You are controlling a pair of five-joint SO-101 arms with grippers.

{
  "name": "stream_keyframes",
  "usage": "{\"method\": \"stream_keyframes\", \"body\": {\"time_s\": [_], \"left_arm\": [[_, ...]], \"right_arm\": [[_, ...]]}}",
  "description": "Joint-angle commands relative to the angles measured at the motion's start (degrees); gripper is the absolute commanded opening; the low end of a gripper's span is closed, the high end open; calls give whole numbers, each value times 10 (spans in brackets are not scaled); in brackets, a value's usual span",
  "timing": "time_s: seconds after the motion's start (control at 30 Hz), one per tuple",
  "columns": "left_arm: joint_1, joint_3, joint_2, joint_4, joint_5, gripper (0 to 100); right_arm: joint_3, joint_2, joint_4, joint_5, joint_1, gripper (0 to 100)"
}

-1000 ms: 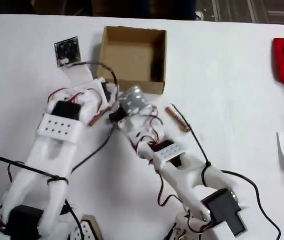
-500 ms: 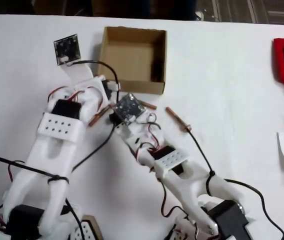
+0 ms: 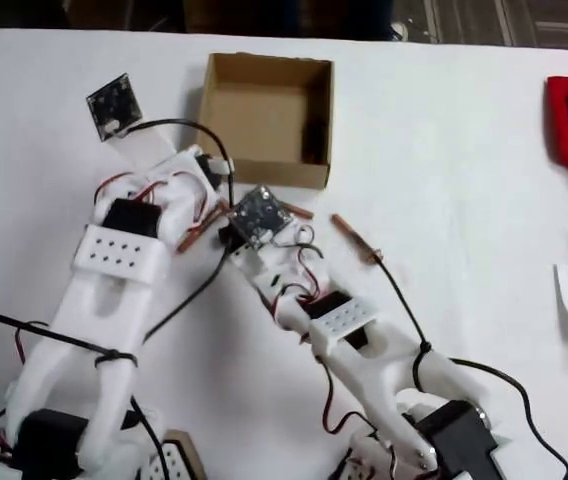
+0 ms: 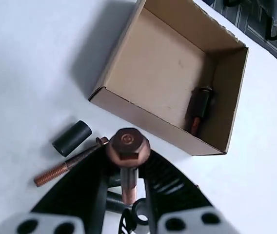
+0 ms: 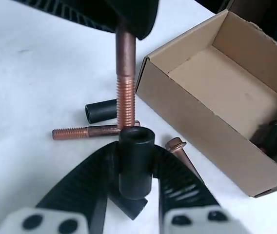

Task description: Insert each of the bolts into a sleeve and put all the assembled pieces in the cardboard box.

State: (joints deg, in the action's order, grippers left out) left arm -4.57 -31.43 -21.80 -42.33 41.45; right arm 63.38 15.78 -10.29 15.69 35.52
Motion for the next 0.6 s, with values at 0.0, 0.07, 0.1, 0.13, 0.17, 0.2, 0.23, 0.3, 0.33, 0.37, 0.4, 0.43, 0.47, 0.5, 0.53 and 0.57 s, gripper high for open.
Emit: {"method": "stream_keyframes", "body": {"time_s": [0.0,0.07,0.1,0.13,0.17,0.2,0.23,0.3,0.33,0.37,0.4,0.43,0.47,0.5,0.53,0.57], "left_arm": [[4,30,-5,-2,5,24],[4,30,-7,-2,5,24],[4,30,-7,2,5,24],[4,29,-7,11,5,24],[5,29,-7,20,4,24],[9,28,-7,26,5,24],[11,28,-7,29,5,24],[14,29,-7,30,5,24],[14,29,-7,30,5,24],[14,29,-7,30,5,24],[13,28,-7,30,5,24],[11,27,-7,30,5,24],[10,26,-6,30,5,24],[9,25,-4,30,5,24],[8,25,-4,30,5,24],[8,25,-4,30,5,24]], "right_arm": [[-2,27,-14,4,4,22],[-2,27,-13,4,4,22],[-2,27,-13,4,4,22],[-1,27,-13,4,4,22],[-1,27,-13,4,4,22],[-1,27,-13,4,4,22],[-1,27,-13,4,4,22],[-1,27,-13,4,2,22],[-1,27,-13,4,0,22],[-1,27,-13,4,-3,22],[-1,27,-13,4,-7,22],[-1,27,-13,4,-9,22],[-1,27,-13,4,-11,22],[-1,27,-13,4,-12,22],[-1,27,-13,4,-12,22],[-1,27,-14,4,-12,22]]}}
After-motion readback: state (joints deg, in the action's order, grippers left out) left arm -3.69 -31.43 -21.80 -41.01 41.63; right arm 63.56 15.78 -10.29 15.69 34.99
